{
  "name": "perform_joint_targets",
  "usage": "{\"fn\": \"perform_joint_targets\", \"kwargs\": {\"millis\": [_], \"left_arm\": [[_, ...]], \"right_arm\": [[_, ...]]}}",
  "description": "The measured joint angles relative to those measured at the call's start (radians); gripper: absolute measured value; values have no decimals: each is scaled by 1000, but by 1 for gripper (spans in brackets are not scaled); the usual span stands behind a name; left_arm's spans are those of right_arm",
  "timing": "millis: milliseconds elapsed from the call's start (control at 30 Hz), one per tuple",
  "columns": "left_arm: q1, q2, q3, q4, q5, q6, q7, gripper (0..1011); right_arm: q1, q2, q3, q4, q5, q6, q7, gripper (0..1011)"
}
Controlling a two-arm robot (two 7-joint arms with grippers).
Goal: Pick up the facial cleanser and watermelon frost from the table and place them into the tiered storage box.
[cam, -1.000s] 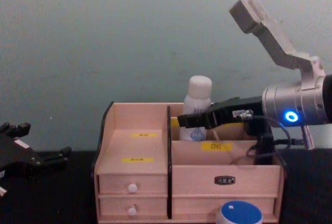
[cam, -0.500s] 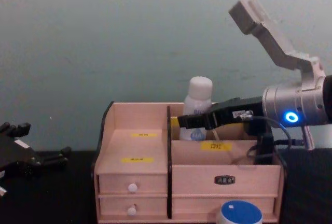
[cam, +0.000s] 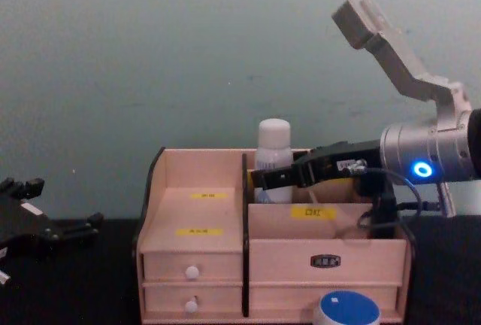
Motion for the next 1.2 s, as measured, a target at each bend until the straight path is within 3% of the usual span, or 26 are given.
{"fn": "perform_joint_targets", "kwargs": {"millis": [100, 500, 733, 967, 1200], "left_arm": [[0, 0, 0, 0, 0, 0, 0, 1001], [0, 0, 0, 0, 0, 0, 0, 1001], [0, 0, 0, 0, 0, 0, 0, 1001], [0, 0, 0, 0, 0, 0, 0, 1001], [0, 0, 0, 0, 0, 0, 0, 1001]], "right_arm": [[0, 0, 0, 0, 0, 0, 0, 1002], [-2, 1, 3, -5, 2, 3, 0, 1002], [-47, 38, 28, -112, 23, 40, -4, 1002], [-125, 103, 58, -262, 53, 88, -19, 1002], [-246, 198, 95, -434, 104, 123, -25, 1002]]}}
